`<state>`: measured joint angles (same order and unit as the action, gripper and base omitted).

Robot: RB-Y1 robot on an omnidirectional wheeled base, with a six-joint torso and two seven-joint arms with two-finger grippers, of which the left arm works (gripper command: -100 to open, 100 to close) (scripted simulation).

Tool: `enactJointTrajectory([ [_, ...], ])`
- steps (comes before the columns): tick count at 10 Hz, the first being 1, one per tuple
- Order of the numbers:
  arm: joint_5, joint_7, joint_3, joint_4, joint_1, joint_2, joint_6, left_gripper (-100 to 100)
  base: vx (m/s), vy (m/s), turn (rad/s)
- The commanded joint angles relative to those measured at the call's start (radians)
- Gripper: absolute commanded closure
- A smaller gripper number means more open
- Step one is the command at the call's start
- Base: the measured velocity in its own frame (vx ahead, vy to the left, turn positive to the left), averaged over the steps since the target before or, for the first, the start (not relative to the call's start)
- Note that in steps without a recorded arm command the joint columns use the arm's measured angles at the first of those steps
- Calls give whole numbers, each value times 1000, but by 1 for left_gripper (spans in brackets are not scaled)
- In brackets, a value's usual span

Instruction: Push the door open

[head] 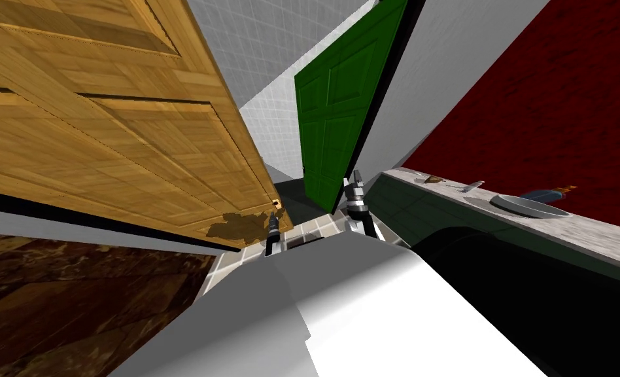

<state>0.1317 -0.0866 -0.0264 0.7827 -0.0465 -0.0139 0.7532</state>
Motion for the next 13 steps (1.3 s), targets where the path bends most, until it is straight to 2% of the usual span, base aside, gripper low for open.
enactJointTrajectory([
  [1, 1, 0, -3, -4, -1, -17, 2, -100, 111, 7, -26],
  [4, 4, 1, -8, -11, -4, -29, 7, -100, 196, 19, -24],
  [6, 5, 1, -12, -16, -6, -26, 10, -100, 210, 32, -24],
  [8, 7, 2, -15, -21, -8, -12, 13, -100, 211, 32, -26],
  [9, 6, 2, -14, -17, -6, -17, 10, -100, 80, 0, 10],
  [10, 6, 2, -14, -17, -6, -17, 10, 100, -17, -1, -6],
  [13, 6, 2, -14, -17, -6, -17, 10, 100, -20, 1, -5],
])
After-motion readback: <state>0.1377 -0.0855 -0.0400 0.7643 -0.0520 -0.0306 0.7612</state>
